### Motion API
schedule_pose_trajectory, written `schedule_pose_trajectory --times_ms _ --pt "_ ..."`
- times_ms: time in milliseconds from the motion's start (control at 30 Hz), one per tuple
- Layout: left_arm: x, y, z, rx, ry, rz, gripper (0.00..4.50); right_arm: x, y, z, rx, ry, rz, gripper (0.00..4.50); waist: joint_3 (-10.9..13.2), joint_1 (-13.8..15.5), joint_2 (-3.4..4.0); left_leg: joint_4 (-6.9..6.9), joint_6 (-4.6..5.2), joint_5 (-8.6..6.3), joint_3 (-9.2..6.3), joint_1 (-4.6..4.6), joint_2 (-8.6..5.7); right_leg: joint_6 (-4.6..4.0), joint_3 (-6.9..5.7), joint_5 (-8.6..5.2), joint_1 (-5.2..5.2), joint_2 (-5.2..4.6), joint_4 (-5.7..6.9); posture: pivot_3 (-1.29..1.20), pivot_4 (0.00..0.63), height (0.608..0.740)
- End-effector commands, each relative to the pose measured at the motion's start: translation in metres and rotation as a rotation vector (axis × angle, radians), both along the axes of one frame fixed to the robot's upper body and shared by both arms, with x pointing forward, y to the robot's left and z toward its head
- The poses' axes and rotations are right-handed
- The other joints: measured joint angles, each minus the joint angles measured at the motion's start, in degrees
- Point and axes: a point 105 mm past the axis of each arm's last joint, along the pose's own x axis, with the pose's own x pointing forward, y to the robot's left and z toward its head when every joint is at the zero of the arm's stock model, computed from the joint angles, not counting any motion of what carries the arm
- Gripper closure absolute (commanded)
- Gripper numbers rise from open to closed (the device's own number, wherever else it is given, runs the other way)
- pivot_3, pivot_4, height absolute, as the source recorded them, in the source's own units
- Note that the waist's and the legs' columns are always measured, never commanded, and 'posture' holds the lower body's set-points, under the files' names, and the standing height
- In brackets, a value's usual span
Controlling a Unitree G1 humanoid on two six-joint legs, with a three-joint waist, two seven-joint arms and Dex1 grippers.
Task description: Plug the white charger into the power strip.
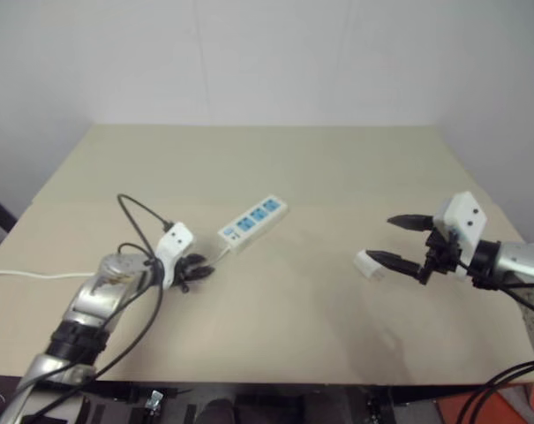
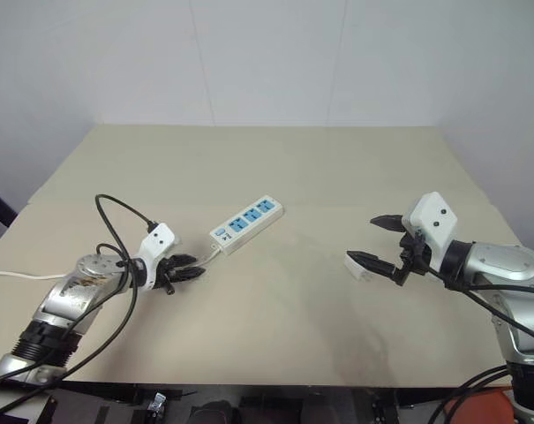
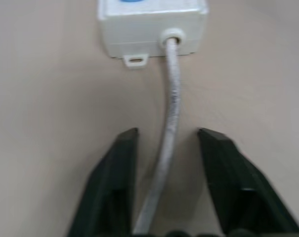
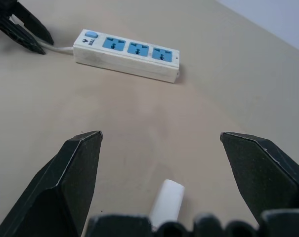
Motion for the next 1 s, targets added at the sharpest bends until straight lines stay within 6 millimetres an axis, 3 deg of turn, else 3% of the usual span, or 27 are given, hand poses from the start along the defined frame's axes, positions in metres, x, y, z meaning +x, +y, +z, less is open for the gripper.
schedule_pose_trajectory --times_ms 33,100,200,333,367,433,533,600,767,867,1000 --pt "-0.003 0.004 -0.007 0.006 0.029 0.002 4.03 -0.004 0.001 0.013 -0.01 -0.043 0.015 0.0 0.0 0.0 0.0 0.01 0.0 0.0 0.0 0.01 0.0 0.0 0.0 0.0 0.0 0.0 0.01 0.0 0.15 0.74" --pt "-0.005 0.006 -0.004 -0.012 0.021 0.003 4.47 -0.003 0.002 0.012 -0.008 -0.041 0.019 0.0 0.0 0.0 0.0 0.01 0.0 0.0 0.0 0.0 0.0 0.01 0.0 0.0 0.0 0.0 0.02 0.0 0.15 0.74" --pt "-0.017 0.008 0.005 -0.054 -0.006 -0.017 4.47 -0.002 0.003 0.01 -0.006 -0.033 0.014 0.0 0.0 -0.5 0.0 0.0 0.01 0.0 0.01 -0.02 0.02 0.01 0.03 0.0 -0.04 0.01 -0.01 0.0 0.15 0.74" --pt "-0.051 0.02 0.014 -0.067 -0.024 -0.098 4.47 -0.004 0.005 0.007 0.002 -0.024 0.022 0.0 0.0 -1.1 0.0 -0.08 0.02 -0.02 0.01 -0.04 0.07 0.02 0.09 -0.02 -0.09 0.01 -0.07 0.0 0.15 0.74" --pt "-0.062 0.025 0.015 -0.058 -0.011 -0.124 3.9 -0.004 0.005 0.006 0.003 -0.02 0.022 0.0 0.0 -1.2 0.01 -0.09 0.02 -0.02 0.01 -0.05 0.07 0.03 0.08 -0.02 -0.11 0.0 -0.08 0.0 0.15 0.74" --pt "-0.081 0.031 0.018 -0.043 -0.005 -0.173 3.32 -0.005 0.006 0.004 0.004 -0.015 0.023 0.0 0.0 -1.3 0.01 -0.13 0.02 -0.02 0.01 -0.1 0.11 0.02 0.09 -0.03 -0.2 0.0 -0.12 0.0 0.15 0.74" --pt "-0.089 0.034 0.025 -0.045 -0.024 -0.19 2.35 -0.004 0.006 0.004 0.006 -0.013 0.024 0.0 0.1 -0.3 0.04 -0.14 0.03 -0.02 0.03 -0.1 0.06 0.02 0.05 -0.03 -0.17 -0.07 -0.13 0.0 0.15 0.74" --pt "-0.087 0.028 0.036 -0.093 -0.079 -0.19 1.75 -0.004 0.007 0.004 0.006 -0.012 0.026 0.0 0.1 0.3 0.04 -0.11 0.02 -0.02 0.03 -0.06 0.04 0.02 0.01 -0.03 -0.09 -0.07 -0.14 0.0 0.15 0.74" --pt "-0.057 0.003 0.056 -0.204 -0.337 -0.106 0.13 -0.002 0.009 0.005 0.012 -0.016 0.027 0.0 0.1 0.9 0.05 0.01 0.02 -0.01 0.01 -0.04 0.02 0.04 -0.03 -0.01 -0.01 -0.05 -0.12 0.0 0.15 0.74" --pt "-0.04 -0.01 0.054 -0.24 -0.446 -0.038 0.03 -0.003 0.01 0.006 0.018 -0.02 0.027 0.0 0.1 0.8 0.03 0.01 0.02 -0.02 0.02 -0.06 0.01 0.04 -0.01 0.01 -0.01 -0.05 -0.13 0.0 0.15 0.74" --pt "-0.033 -0.026 0.037 -0.261 -0.434 -0.031 0.03 -0.004 0.011 0.009 0.025 -0.031 0.021 0.0 0.1 0.3 0.03 -0.01 0.02 -0.02 0.04 -0.07 0.01 0.04 0.04 0.02 -0.03 -0.05 -0.14 0.0 0.15 0.74"
